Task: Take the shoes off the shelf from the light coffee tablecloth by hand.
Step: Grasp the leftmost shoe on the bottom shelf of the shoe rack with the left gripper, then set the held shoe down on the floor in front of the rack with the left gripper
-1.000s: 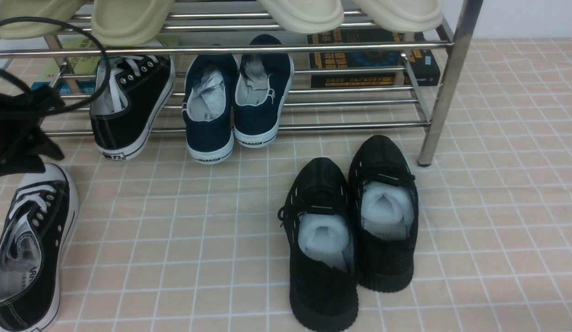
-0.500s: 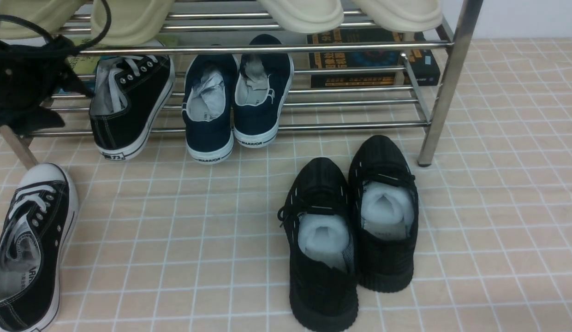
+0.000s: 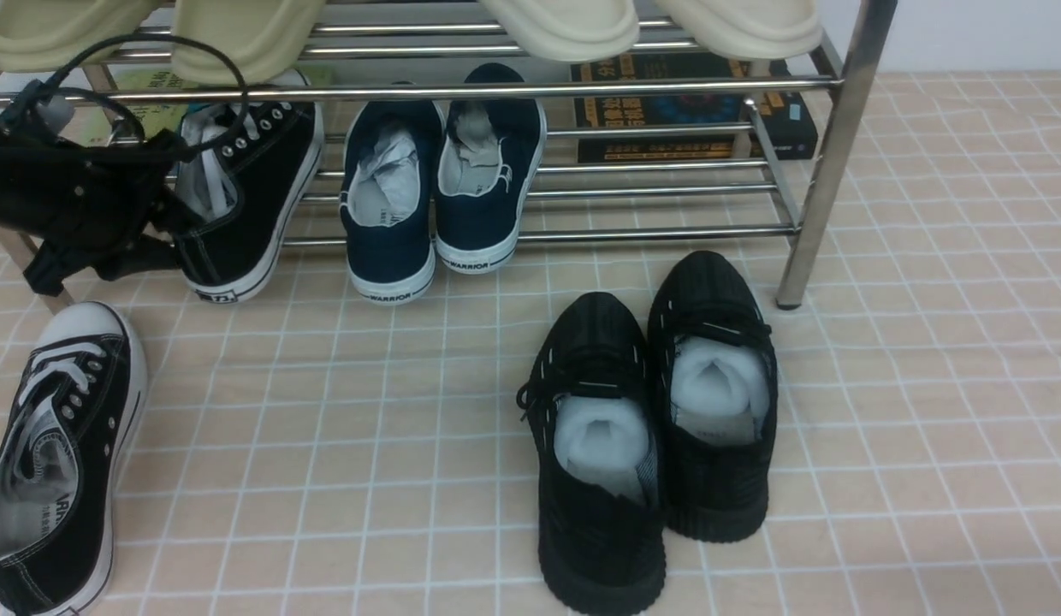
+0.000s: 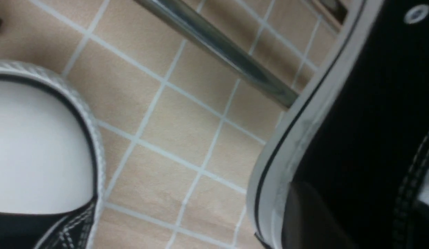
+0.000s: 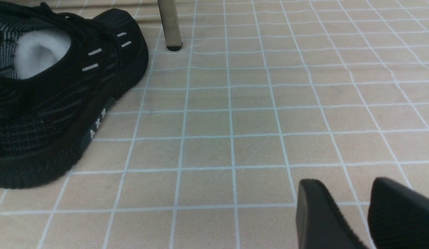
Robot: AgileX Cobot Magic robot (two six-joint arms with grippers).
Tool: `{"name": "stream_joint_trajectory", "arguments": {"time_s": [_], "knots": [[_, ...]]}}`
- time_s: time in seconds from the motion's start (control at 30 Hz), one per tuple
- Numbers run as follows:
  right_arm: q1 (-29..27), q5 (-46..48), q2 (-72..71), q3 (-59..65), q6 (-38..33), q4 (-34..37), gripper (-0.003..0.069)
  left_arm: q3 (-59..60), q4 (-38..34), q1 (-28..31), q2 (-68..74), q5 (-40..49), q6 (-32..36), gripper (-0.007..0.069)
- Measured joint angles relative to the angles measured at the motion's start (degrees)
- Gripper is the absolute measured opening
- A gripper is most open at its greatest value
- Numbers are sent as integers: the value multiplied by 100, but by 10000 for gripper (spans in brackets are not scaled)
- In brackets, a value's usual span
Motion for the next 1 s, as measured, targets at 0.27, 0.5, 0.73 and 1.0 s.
{"name": "stream_joint_trajectory", "arguments": {"time_s": [0.27, 0.5, 0.73, 1.0], "knots": [[0, 0, 0, 0, 0, 0, 240, 10, 256, -6, -380, 651, -148, 20], [0, 0, 0, 0, 0, 0, 240, 10, 1117, -12, -1293, 1893, -431, 18], [0, 0, 0, 0, 0, 0, 240, 52, 2536, -17, -1889, 3118, -931, 18], [0, 0, 0, 0, 0, 0, 240, 1219, 2627, -17, -2585, 3106, -1211, 18]]}}
